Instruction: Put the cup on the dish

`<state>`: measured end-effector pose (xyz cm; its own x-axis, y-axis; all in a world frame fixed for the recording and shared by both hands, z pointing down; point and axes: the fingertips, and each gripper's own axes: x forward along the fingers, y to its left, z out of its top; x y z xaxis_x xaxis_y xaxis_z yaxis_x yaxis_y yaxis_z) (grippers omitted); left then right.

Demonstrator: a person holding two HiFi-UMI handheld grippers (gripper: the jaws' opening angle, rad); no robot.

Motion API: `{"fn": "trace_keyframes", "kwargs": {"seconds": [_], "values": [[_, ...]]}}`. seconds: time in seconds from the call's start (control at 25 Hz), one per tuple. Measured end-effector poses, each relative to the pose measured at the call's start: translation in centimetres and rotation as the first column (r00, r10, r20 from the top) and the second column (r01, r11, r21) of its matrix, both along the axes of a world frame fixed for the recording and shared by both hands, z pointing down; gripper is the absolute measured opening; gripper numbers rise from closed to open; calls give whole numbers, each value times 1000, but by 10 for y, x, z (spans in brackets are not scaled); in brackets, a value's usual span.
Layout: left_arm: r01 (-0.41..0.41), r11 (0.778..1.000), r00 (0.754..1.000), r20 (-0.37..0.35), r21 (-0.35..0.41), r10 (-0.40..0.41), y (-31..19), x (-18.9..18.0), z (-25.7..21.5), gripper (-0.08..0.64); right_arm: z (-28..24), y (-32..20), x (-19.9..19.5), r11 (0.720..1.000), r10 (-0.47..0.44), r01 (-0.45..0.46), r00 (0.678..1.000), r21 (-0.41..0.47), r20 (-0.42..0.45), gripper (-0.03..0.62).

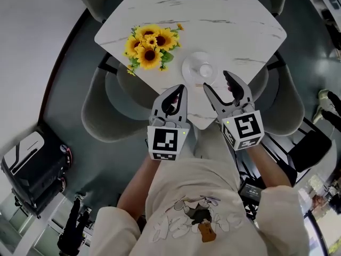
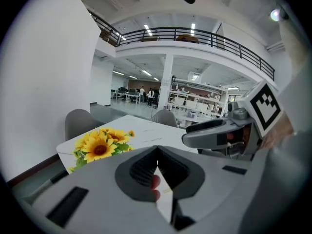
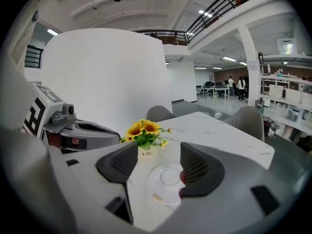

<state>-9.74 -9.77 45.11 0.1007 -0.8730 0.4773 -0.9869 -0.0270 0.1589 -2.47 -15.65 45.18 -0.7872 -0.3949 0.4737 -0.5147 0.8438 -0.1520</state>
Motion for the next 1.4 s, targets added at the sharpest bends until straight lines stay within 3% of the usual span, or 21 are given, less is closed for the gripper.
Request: {"fn": "trace_keyframes", "kwargs": {"seconds": [0.2,0.48,0.8,0.88,1.2,1.28,1.4], "values": [[12,1000,1000,-25,-3,-12,4,3,-15,3,-11,15,5,996,-3,6,1000,-90,27,273],[18,1000,999,-49,-4,-18,11,5,-33,3,-38,15,16,996,22,-17,999,-86,50,273],[12,999,996,-85,44,-8,8,19,-71,3,-64,23,18,996,12,-6,998,-88,64,272],[14,999,996,-92,47,-10,8,21,-77,3,-70,25,18,995,20,-12,997,-102,78,217],[35,998,989,-145,55,-27,18,22,-106,3,-108,33,6,996,-25,34,992,-77,122,209],[37,998,989,-144,55,-29,21,22,-111,3,-114,41,4,996,-31,42,990,-75,134,145],[32,998,989,-144,53,-24,22,21,-116,3,-123,49,1,994,-36,51,987,-93,157,141]]}}
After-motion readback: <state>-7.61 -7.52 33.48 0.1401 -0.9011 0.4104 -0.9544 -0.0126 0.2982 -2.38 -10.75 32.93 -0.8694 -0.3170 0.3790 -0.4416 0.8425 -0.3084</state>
